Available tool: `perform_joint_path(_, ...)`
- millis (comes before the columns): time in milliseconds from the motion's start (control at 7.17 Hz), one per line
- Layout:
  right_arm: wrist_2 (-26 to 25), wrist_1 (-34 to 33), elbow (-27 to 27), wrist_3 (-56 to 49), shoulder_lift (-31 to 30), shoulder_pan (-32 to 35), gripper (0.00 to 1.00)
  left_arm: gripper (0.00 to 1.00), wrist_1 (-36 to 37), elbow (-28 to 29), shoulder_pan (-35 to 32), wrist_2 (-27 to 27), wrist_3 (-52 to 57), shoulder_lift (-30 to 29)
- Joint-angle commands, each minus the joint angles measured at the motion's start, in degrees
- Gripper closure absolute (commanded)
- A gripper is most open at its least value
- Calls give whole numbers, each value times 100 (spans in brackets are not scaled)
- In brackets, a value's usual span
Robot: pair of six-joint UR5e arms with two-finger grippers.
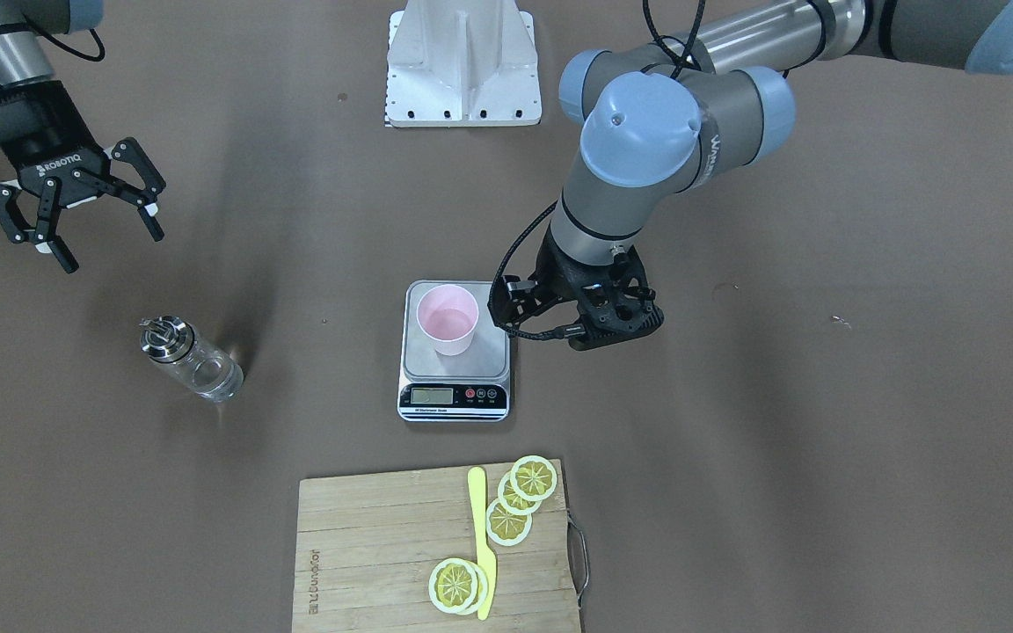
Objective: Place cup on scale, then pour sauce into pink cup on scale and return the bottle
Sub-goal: 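Release the cup and lift the left gripper while the right gripper reaches the dispenser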
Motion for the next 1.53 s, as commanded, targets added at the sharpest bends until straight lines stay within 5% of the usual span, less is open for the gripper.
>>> perform_joint_path(0,-671,750,-636,19,3,-492,0,1,-2,-57,-43,0,61,111)
perform_joint_path(697,-1430,1674,-1945,54,624,-986,1,1,-38,-75,-52,53,105,313)
perform_joint_path(1394,-1729,1709,-2404,-157,1031,-986,2,1,-46,-57,-61,53,167,323)
